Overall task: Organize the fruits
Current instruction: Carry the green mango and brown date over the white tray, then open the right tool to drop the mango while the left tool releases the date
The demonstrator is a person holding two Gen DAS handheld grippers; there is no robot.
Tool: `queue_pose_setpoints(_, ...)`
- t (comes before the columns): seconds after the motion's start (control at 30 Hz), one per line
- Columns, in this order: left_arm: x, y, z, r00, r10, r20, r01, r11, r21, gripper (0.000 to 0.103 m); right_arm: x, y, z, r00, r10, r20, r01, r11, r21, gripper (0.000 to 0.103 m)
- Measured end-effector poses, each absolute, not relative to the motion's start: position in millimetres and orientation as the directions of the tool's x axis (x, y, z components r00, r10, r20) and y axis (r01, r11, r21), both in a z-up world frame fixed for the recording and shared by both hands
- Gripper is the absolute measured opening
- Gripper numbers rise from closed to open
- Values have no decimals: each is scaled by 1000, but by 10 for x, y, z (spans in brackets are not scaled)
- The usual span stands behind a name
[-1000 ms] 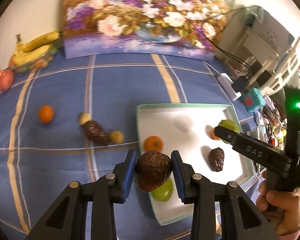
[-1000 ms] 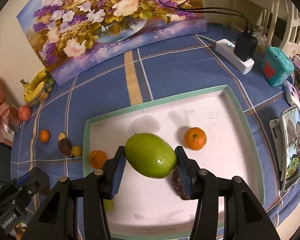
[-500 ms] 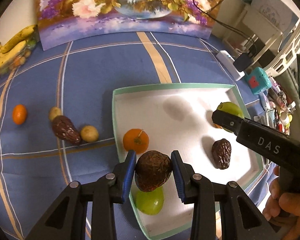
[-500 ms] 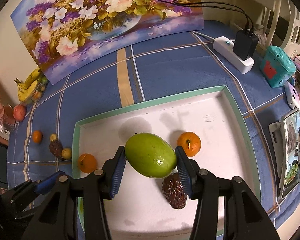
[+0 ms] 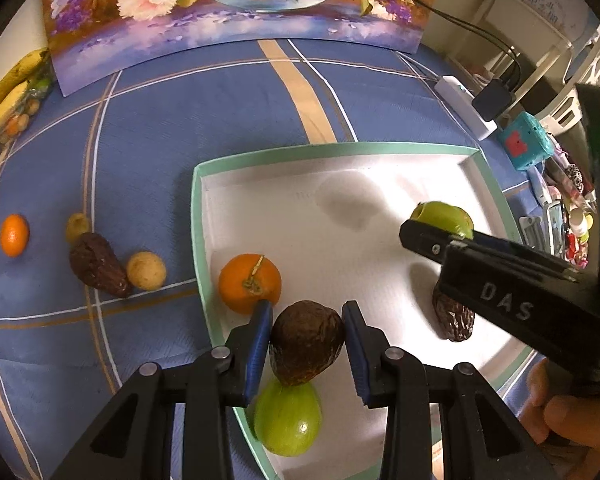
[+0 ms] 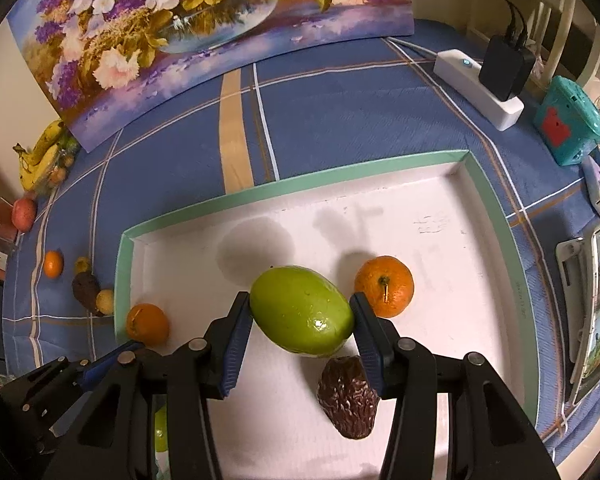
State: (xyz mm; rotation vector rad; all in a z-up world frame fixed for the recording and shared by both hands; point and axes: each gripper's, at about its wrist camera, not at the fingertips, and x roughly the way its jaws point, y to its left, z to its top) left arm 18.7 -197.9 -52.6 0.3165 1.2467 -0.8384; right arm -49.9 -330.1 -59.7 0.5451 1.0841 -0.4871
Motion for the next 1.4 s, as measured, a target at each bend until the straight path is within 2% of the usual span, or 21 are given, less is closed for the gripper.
queue_pose_setpoints(0.4,235,-1951,-523,69,-406,-911,701,670,-246,38,-447,-3356,-820,351,-82,-933,632,756,172,52)
queue_pose_setpoints(0.9,203,-1983,-528,62,-398,-915,707,664,-241,40,-496,-3352,-822,338,-87,-937,641,751,161,52)
queue_pose_setpoints(1.4,182,-1858,-253,78,-437,-896,699,665,-263,41,-576,-3325,-407,412,-134,-901,619,767,169,52)
